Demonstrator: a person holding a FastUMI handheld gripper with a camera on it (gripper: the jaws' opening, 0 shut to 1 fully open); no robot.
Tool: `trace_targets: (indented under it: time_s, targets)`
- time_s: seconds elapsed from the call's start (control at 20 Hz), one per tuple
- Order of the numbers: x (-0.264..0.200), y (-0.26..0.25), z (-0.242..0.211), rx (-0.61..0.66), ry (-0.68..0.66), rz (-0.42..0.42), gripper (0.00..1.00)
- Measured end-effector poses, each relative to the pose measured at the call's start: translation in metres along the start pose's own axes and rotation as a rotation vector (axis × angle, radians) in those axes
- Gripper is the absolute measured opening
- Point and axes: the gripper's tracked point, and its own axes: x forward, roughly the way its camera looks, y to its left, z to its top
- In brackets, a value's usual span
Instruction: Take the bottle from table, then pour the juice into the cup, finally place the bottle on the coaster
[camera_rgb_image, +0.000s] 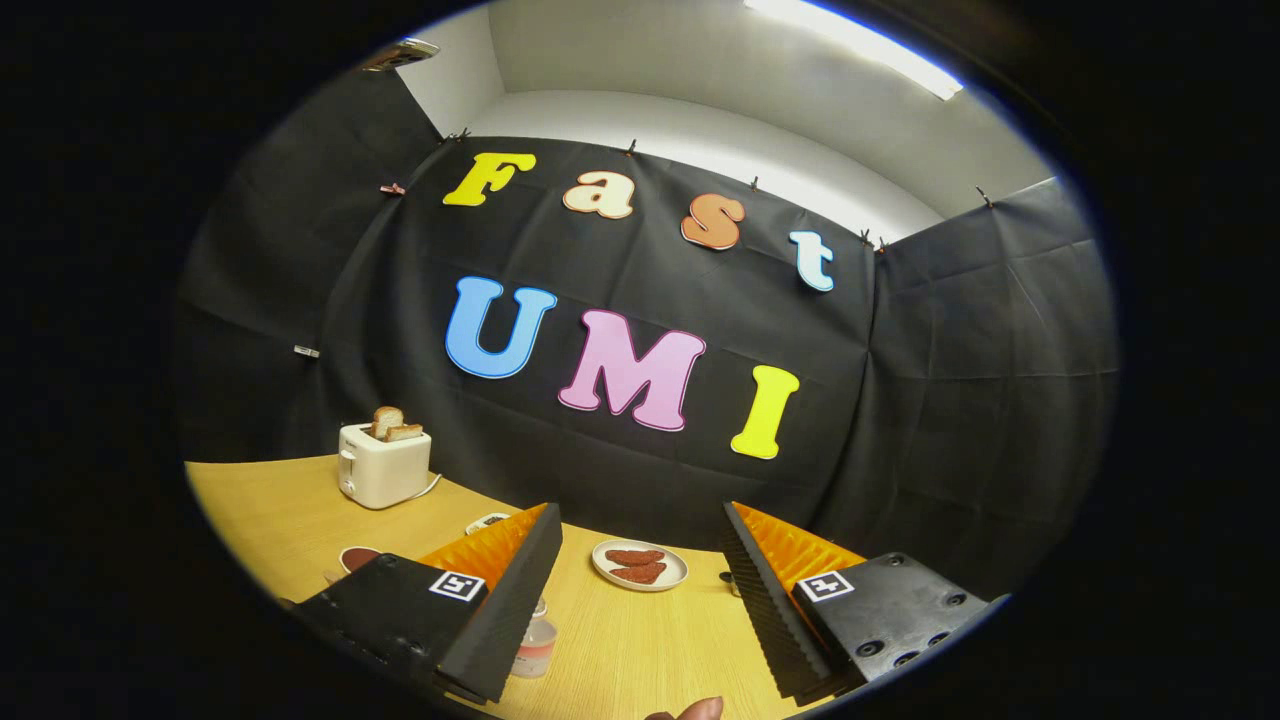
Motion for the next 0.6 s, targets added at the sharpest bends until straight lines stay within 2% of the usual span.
trace_targets:
  time_s: [0.4, 0.6]
  targets:
    - [0.001, 0.016, -0.002, 0.063, -0.016, 0.045, 0.97]
    - [0.007, 0.037, -0.032, 0.099, 0.014, 0.074, 0.97]
